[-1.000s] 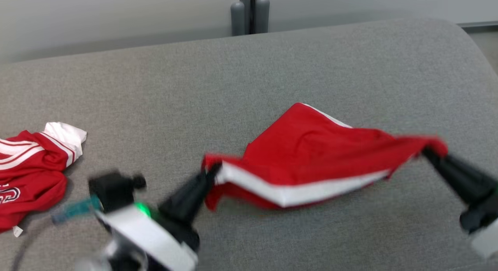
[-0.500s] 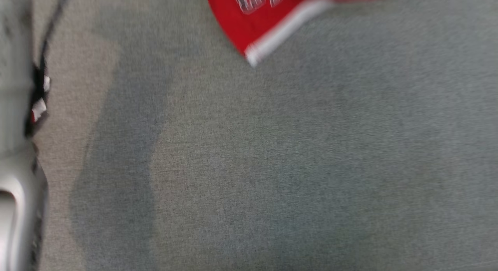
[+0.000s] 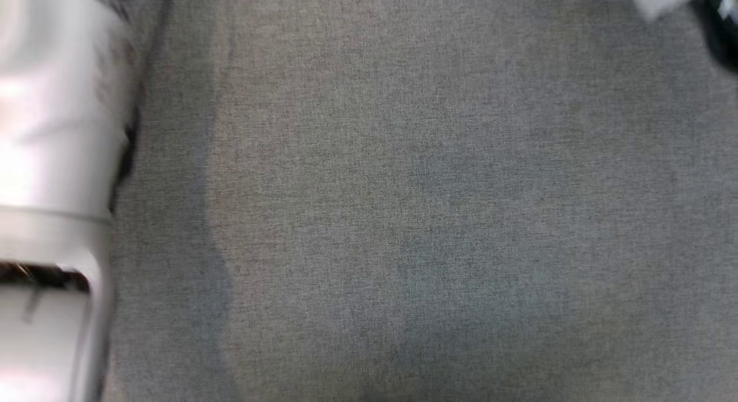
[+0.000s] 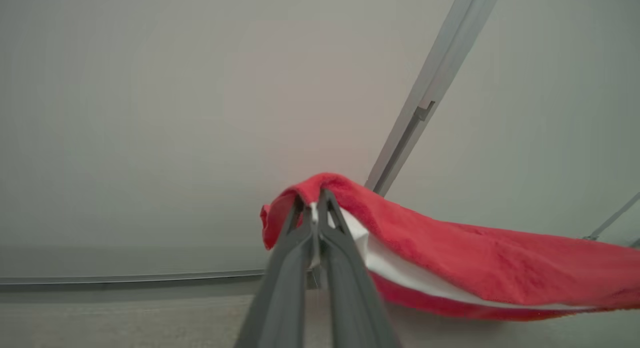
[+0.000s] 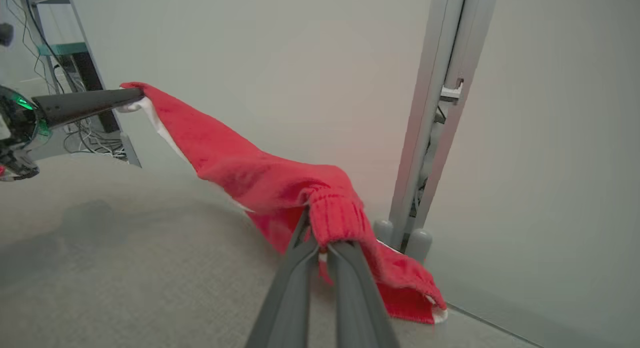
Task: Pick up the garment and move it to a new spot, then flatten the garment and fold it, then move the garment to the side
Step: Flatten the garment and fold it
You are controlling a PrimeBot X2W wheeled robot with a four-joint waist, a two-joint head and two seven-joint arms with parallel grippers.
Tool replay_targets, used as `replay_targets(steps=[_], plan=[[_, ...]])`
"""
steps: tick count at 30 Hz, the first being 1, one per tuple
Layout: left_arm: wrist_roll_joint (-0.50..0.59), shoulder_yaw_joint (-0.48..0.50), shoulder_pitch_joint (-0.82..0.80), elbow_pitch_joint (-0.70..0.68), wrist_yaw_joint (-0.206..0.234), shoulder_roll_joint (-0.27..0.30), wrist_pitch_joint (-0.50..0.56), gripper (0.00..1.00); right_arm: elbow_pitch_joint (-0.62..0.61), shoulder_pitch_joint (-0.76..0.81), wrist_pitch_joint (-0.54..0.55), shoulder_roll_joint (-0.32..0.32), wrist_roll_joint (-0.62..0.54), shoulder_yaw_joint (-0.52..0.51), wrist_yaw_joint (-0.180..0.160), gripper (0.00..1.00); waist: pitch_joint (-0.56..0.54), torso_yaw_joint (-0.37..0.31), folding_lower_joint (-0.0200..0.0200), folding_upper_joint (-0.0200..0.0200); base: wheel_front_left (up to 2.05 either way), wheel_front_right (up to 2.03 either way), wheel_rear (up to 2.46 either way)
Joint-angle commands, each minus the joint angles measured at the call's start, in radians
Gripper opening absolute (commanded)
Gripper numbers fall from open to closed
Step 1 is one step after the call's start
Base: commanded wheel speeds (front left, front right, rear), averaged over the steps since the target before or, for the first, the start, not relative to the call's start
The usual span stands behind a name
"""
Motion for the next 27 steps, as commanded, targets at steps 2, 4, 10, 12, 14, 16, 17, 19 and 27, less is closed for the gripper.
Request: replay_targets(steps=[2,4,10,12,14,16,17,19,27], plan=[[-0.047,-0.046,0.168,0.010,-0.023,-0.014,-0.019,0.00,-0.081,0.114,-0.015,-0.096,0.032,0.112,0.000,0.00,-0.061,0.015,-0.0001,0.0000,0.00,0.00,0.00],[-0.084,-0.110,0.287,-0.043,-0.025,-0.017,-0.016,0.00,-0.170,0.192,-0.016,-0.170,0.023,0.161,0.000,0.00,-0.099,0.029,-0.0001,0.0000,0.00,0.00,0.00],[-0.213,-0.233,0.677,-0.221,-0.023,0.033,-0.010,0.00,-0.364,0.505,-0.017,-0.325,0.008,0.197,0.000,0.00,-0.278,0.071,-0.0001,0.0000,0.00,0.00,0.00],[-0.233,-0.252,0.832,-0.287,-0.023,0.072,-0.020,0.00,-0.430,0.642,-0.017,-0.365,0.021,0.177,0.000,0.00,-0.371,0.078,-0.0001,0.0000,0.00,0.00,0.00],[-0.261,-0.243,1.002,-0.360,-0.002,0.109,-0.032,0.00,-0.485,0.794,-0.017,-0.393,0.017,0.153,0.000,0.00,-0.470,0.076,-0.0001,0.0000,0.00,0.00,0.00],[-0.293,-0.224,1.176,-0.460,0.046,0.142,-0.040,0.00,-0.529,0.933,-0.017,-0.418,0.000,0.137,0.000,0.00,-0.554,0.065,-0.0001,0.0000,0.00,0.00,0.00],[-0.313,-0.208,1.265,-0.526,0.079,0.154,-0.042,0.00,-0.549,1.000,-0.017,-0.429,-0.009,0.133,0.000,0.00,-0.590,0.056,-0.0001,0.0000,0.00,0.00,0.00],[-0.361,-0.171,1.445,-0.673,0.151,0.172,-0.051,0.00,-0.583,1.127,-0.017,-0.458,-0.019,0.129,0.000,0.00,-0.650,0.044,-0.0001,0.0000,0.00,0.00,0.00],[-0.398,-0.181,1.839,-1.128,0.335,0.223,-0.001,0.00,-0.666,1.488,-0.013,-0.446,-0.043,0.007,0.000,0.00,-0.683,0.037,-0.0001,0.0000,0.00,0.00,0.00]])
